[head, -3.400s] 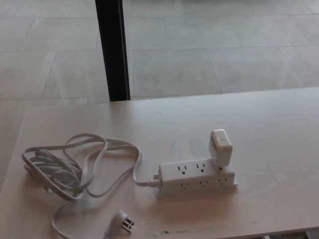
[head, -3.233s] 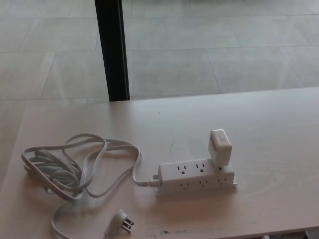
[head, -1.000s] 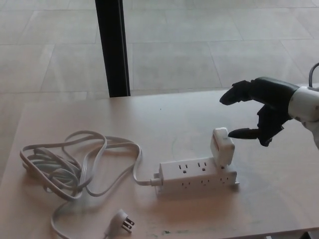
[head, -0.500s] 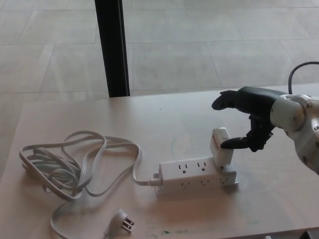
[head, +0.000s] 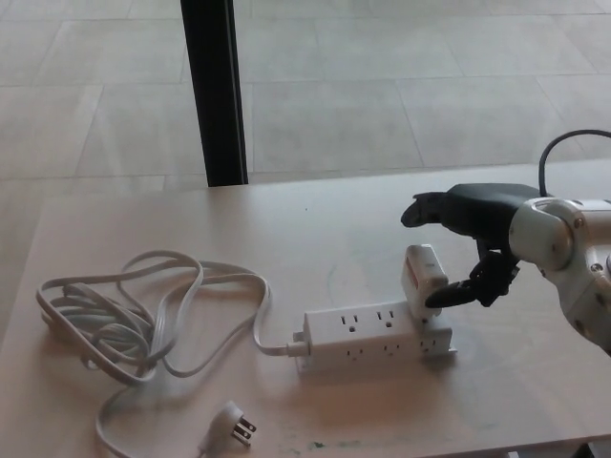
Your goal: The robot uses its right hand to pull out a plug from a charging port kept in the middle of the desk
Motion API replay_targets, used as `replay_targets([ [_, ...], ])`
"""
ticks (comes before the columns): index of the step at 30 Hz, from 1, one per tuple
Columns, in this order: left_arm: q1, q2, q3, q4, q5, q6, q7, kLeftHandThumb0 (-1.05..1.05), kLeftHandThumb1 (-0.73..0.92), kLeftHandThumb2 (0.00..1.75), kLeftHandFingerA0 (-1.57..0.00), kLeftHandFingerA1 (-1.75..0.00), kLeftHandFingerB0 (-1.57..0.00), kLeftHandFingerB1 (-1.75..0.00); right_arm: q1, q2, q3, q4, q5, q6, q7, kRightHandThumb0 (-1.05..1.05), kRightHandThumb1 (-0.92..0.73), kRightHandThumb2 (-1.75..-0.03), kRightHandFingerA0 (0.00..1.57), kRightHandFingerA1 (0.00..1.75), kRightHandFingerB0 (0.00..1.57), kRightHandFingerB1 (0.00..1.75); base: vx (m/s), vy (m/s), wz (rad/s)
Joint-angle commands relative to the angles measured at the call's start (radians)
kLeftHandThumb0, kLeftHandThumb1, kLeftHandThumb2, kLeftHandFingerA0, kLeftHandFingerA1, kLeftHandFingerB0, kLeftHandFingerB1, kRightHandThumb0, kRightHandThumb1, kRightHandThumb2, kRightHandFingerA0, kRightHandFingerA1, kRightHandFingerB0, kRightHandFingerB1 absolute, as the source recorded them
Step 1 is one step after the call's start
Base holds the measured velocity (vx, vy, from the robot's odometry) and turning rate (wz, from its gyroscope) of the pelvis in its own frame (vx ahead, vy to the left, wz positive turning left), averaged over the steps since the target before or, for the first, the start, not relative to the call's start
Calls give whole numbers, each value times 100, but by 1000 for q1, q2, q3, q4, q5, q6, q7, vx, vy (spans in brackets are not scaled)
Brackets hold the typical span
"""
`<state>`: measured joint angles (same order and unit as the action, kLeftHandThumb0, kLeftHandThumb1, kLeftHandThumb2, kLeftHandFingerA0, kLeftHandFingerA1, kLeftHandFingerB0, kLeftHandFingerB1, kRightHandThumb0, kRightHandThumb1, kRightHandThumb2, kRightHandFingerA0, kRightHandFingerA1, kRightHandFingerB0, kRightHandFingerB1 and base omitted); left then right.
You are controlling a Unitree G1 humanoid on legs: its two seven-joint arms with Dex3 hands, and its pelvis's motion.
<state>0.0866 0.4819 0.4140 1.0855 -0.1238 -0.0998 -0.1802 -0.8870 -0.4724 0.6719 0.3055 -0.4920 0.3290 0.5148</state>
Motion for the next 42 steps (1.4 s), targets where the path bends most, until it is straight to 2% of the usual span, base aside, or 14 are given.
replay_targets([
  [1,5,25,-8,-16,1,-16,17,-59,62,59,-69,-63,-53,-44,8,13,-13,7,-47,-23,26,-83,-58,-59,91,125,14,34,0,0,0],
  [14,-3,29,-12,2,-1,-33,18,-60,65,59,-69,-60,-52,-44,19,18,-28,47,-82,-79,51,-80,-58,-59,92,122,17,34,0,0,0],
  [15,0,29,-13,-1,0,-36,19,-61,66,59,-69,-60,-55,-45,24,16,-34,48,-81,-83,49,-90,-51,-85,95,113,16,42,0,0,0],
  [17,-4,32,-15,10,2,-37,19,-60,66,60,-70,-61,-58,-46,23,19,-37,52,-84,-84,53,-89,-51,-86,95,110,15,43,0,0,0],
  [19,-6,34,-18,13,3,-36,17,-59,67,60,-70,-60,-55,-43,24,18,-37,53,-89,-86,57,-76,-57,-58,94,111,21,36,0,0,0],
  [22,-2,35,-21,8,4,-31,25,-59,68,60,-72,-59,-54,-42,29,31,-42,76,-87,-93,50,-73,-44,-86,96,111,18,47,0,0,0],
  [23,-1,36,-19,8,1,-30,18,-59,68,60,-70,-60,-52,-42,29,34,-42,81,-89,-92,52,-71,-57,-57,92,108,25,36,0,0,0],
  [25,-4,38,-20,12,2,-32,19,-60,68,60,-72,-59,-51,-42,30,45,-43,91,-88,-85,59,-69,-56,-57,95,105,28,34,0,0,0],
  [26,-5,38,-21,13,3,-33,24,-60,69,61,-72,-59,-52,-42,34,51,-48,99,-84,-94,52,-72,-46,-85,97,104,26,45,0,0,0],
  [27,-7,38,-21,14,2,-33,22,-60,70,62,-70,-55,-50,-40,36,53,-49,98,-86,-92,50,-67,-55,-57,94,113,32,36,0,0,0],
  [31,-12,39,-17,18,-4,-34,19,-60,70,61,-73,-56,-51,-41,49,76,-66,110,-76,-115,34,-64,-56,-59,84,138,44,38,0,0,0],
  [32,-11,39,-20,14,-1,-36,21,-60,71,62,-71,-56,-49,-41,55,79,-68,104,-80,-127,25,-66,-46,-90,107,137,44,54,0,0,0],
  [34,-6,37,-19,1,-4,-38,16,-61,72,62,-70,-56,-46,-40,62,83,-68,97,-89,-140,11,-63,-56,-62,79,157,54,42,0,0,0],
  [42,-9,40,-15,-4,-7,-27,16,-62,75,62,-70,-57,-49,-42,99,69,-85,67,-106,-177,-20,-28,-52,-61,88,165,81,55,0,0,0],
])
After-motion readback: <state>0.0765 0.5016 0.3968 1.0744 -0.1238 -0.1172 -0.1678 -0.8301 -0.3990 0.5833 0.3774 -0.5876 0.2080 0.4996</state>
